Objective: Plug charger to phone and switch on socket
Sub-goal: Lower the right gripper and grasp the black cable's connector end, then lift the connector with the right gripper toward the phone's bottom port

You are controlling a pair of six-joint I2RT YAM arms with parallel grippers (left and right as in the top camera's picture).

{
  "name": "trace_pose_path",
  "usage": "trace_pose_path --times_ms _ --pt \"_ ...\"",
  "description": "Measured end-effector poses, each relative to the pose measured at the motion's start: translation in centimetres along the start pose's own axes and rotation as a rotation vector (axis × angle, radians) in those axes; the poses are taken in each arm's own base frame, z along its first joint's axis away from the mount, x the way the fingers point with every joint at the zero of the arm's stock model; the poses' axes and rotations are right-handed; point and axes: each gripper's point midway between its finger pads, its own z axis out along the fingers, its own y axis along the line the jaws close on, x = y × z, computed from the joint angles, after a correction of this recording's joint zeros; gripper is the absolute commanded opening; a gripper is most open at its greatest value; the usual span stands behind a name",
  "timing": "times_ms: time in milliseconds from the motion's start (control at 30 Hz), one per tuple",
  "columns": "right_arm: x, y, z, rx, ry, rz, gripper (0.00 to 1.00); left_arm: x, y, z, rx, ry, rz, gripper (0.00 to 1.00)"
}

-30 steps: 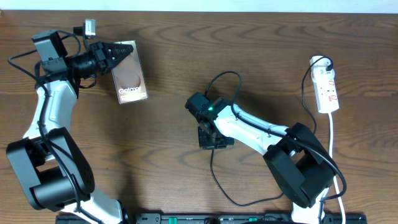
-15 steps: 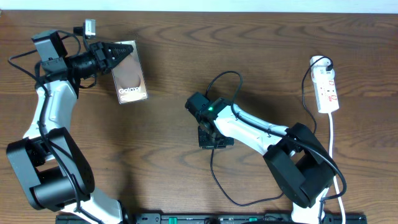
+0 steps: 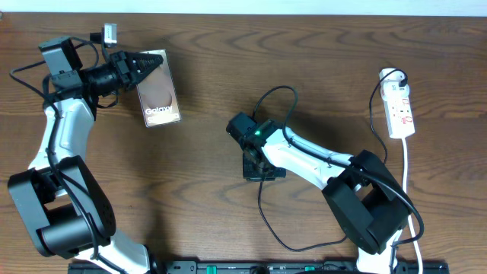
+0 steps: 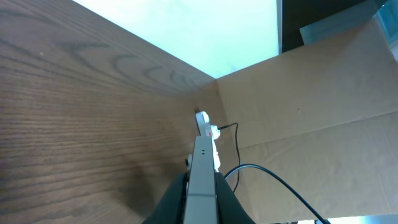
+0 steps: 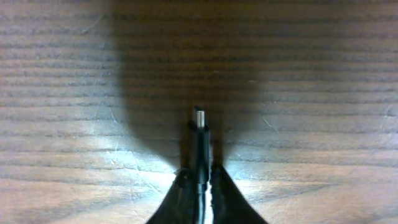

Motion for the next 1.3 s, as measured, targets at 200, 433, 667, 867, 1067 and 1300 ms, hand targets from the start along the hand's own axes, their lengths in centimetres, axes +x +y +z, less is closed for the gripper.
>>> trace_pose_path --times_ms 200,433,667,867,1067,1300 --pt "-0.1 0.0 0.0 0.001 -0.005 0.008 0.01 0.0 0.0 0.0 0.000 0.000 0.000 0.07" --pt "-0.4 0.3 -0.1 -0.015 -0.011 -0.008 0.01 0.0 0.0 0.0 0.000 0.000 0.000 0.07" --pt "-2.3 8.4 -2.4 -0.467 -0.053 -0.346 0.01 0.0 0.0 0.0 -0.001 0.000 0.000 0.07" --pt "0.9 12.6 -6.3 -0.833 0.010 -0.643 0.01 0.0 0.0 0.0 -0.002 -0.001 0.000 0.07" --pt "3.3 14.2 -9.5 -1.078 0.029 -0.816 0.01 0.0 0.0 0.0 -0.002 -0.001 0.000 0.08" --pt "3.0 15.1 -11.1 -1.174 -0.041 -0.901 0.01 0.0 0.0 0.0 -0.003 -0.002 0.000 0.07"
